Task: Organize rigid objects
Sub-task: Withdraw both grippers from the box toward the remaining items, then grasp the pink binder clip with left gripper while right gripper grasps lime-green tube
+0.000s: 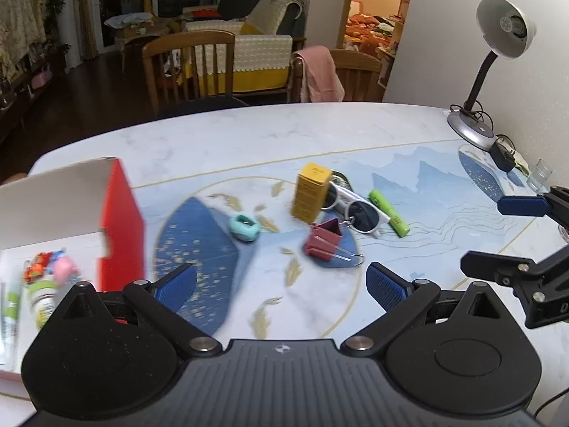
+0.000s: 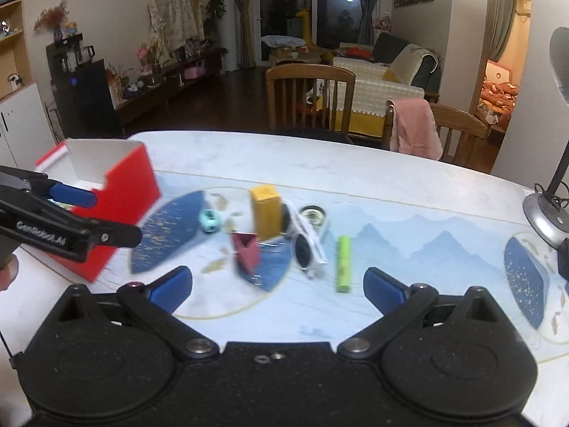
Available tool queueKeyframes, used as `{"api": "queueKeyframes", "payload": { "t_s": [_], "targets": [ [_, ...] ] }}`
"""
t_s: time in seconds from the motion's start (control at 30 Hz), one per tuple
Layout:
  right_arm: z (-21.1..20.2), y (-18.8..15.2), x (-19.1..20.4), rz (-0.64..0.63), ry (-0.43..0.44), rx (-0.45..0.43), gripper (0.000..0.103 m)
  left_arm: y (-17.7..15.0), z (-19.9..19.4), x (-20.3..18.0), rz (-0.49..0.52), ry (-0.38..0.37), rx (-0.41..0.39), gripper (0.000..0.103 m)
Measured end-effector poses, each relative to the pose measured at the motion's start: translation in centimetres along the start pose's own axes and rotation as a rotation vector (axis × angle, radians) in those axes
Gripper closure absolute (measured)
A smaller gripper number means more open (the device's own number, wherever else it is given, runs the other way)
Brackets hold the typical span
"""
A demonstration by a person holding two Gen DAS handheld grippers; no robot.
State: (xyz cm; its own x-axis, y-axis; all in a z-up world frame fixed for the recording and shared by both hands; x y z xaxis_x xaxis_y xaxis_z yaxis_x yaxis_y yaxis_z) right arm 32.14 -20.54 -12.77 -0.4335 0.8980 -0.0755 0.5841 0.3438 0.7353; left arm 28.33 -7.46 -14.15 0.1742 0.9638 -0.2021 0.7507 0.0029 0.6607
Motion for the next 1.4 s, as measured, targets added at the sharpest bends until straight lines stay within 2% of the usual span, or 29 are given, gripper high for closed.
{"api": "queueKeyframes", "payload": {
  "t_s": [0.2,0.4,0.83,1.0,1.17,1.3,1.37,1.4],
  "targets": [
    [2.6,-0.2,-3.0,-0.005,-0.019,0.017,0.001,0.4,3.5,-1.4,0.022,0.006,0.003,0.001],
    [6.3,-0.5,-5.5,-0.022,-0.070,0.047,0.007,1.0,6.9,-2.3,0.049,0.021,0.000,0.001],
    [13.1,-2.7,-6.4,-0.033,-0.072,0.150,0.030,1.0,12.4,-1.5,0.073,0.069,0.036,0.001],
    [14.5,-3.1,-6.0,-0.072,-0.076,0.167,0.045,0.8,13.3,-1.4,0.089,0.069,0.037,0.001],
    [15.4,-2.9,-5.9,-0.071,-0.064,0.170,0.052,1.0,13.6,-1.7,0.099,0.054,0.020,0.002],
    [15.9,-2.5,-5.8,-0.074,-0.048,0.163,0.057,0.9,13.9,-2.0,0.105,0.034,0.025,0.018],
    [16.0,-2.4,-5.7,-0.071,-0.041,0.160,0.059,0.7,14.0,-2.1,0.105,0.027,0.030,0.019],
    [16.0,-2.3,-5.7,-0.069,-0.038,0.159,0.060,0.6,14.1,-2.2,0.105,0.021,0.032,0.023]
  ]
}}
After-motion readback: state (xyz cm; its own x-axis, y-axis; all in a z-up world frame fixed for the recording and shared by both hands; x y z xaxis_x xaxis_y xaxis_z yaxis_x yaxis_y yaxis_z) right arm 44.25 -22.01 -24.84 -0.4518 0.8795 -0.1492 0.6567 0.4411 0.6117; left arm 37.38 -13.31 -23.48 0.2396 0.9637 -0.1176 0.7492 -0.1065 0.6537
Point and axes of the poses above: each gripper's, at about its wrist camera, not at the fingertips, and z roughly the way its jaws point, x to its left, y to its top, the point moved 9 cm from there along z, roughly the way its jaws point, and after that the axes turned 8 degrees about -y, right-handed, at the moved point
